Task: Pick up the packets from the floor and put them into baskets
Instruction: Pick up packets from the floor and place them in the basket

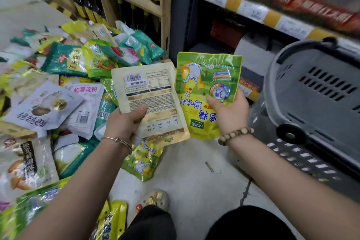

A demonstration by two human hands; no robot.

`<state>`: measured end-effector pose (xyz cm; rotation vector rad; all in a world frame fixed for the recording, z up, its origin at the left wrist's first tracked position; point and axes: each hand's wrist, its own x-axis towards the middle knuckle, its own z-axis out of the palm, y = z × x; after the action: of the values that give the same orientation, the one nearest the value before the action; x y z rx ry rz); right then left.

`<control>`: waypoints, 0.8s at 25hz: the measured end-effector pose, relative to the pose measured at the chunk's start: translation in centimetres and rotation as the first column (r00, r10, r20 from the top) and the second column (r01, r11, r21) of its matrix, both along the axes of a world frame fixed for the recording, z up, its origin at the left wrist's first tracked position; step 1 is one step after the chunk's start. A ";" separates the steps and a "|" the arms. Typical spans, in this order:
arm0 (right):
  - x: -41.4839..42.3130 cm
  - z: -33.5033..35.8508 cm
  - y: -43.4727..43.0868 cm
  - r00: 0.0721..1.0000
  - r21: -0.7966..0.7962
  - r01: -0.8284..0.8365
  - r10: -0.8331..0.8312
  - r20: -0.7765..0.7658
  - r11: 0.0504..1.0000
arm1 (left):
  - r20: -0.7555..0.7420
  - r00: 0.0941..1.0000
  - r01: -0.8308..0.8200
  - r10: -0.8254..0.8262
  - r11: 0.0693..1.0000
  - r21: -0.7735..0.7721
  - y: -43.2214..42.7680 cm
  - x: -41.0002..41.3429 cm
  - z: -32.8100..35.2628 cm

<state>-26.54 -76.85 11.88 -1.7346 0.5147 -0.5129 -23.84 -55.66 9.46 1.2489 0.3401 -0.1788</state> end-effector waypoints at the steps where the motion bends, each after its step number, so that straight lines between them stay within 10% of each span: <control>1: -0.5 1.5 0.1 0.999 -0.004 0.011 -0.011 0.035 1.000 | 0.024 1.000 0.010 -0.011 1.000 0.020 0.0 -0.3 1.7; 20: -17.9 17.2 -22.9 0.815 0.157 0.473 -0.498 0.295 0.867 | 0.190 0.838 0.529 -0.512 0.847 -0.053 -23.8 -4.5 18.8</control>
<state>-44.45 -99.79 29.05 -1.3938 0.7316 -1.1141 -28.31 -79.41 28.26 1.2209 -0.1690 -0.5496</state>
